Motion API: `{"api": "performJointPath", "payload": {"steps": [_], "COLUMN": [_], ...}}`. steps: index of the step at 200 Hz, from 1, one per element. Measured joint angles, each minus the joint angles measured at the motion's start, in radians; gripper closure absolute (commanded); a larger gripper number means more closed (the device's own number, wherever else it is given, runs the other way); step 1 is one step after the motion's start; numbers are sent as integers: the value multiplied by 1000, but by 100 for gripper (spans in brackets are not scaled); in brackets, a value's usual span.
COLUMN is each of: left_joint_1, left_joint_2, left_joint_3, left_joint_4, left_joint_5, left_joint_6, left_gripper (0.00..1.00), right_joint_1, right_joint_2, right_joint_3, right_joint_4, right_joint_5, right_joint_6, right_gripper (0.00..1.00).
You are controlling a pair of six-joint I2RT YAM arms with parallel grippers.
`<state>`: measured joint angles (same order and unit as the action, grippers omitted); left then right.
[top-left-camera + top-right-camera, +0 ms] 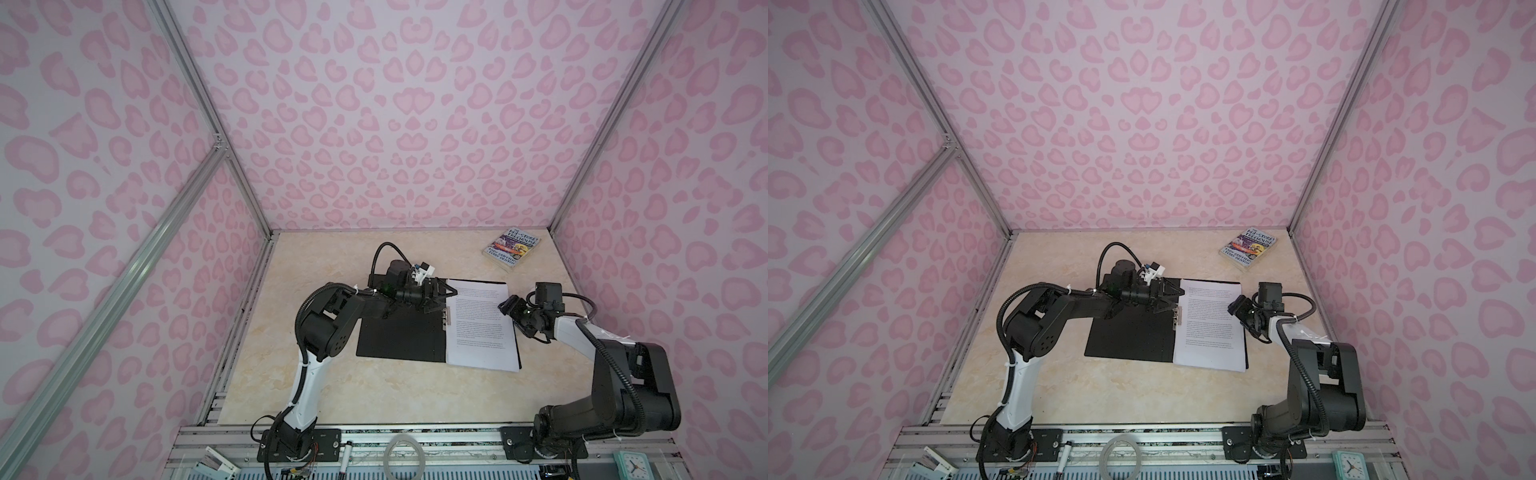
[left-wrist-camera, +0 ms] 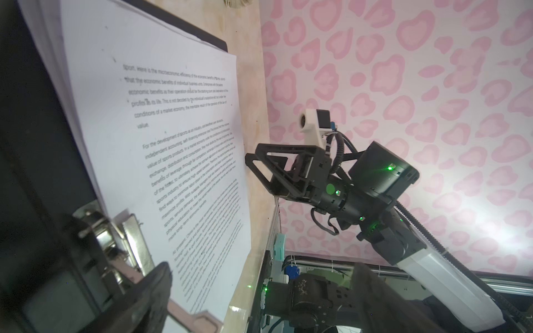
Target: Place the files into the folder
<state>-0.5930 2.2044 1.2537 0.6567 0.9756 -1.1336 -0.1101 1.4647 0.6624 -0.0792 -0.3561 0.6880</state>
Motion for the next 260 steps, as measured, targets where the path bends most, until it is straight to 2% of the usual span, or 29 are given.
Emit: {"api": "performJointPath", "payload": {"steps": [67, 90, 115, 153, 182, 206, 216, 242, 260], "left_joint_1": [-2, 0, 14, 106, 170, 173, 173, 174, 174], "left_joint_2": [-78, -161, -275, -492, -619, -672, -688, -690, -638], "left_joint_3": [-51, -80, -160, -387, -510, -566, -588, -613, -614], "left_joint_4": [65, 74, 74, 19, -167, -331, -377, -468, -481], "left_joint_5": [18, 22, 18, -67, -204, -324, -365, -431, -464], "left_joint_6": [-50, -48, -16, 84, 222, 335, 372, 441, 473], "left_gripper": [1, 0, 0, 0, 2, 2, 2, 2, 2], "right_joint_1": [-29, -58, -72, 55, 208, 348, 392, 470, 511], "right_joint_2": [-90, -101, -127, -244, -251, -203, -167, -74, -14], "right_joint_3": [35, 31, 15, 16, 2, 42, 63, 107, 145], "right_joint_4": [-57, -62, -64, -76, -62, -51, -35, 0, 11], "right_joint_5": [-19, -87, -151, -136, -85, -48, -22, 4, 20], "right_joint_6": [-34, -32, -4, 77, 220, 323, 362, 454, 500], "right_gripper": [2, 2, 10, 26, 33, 38, 47, 49, 53]}}
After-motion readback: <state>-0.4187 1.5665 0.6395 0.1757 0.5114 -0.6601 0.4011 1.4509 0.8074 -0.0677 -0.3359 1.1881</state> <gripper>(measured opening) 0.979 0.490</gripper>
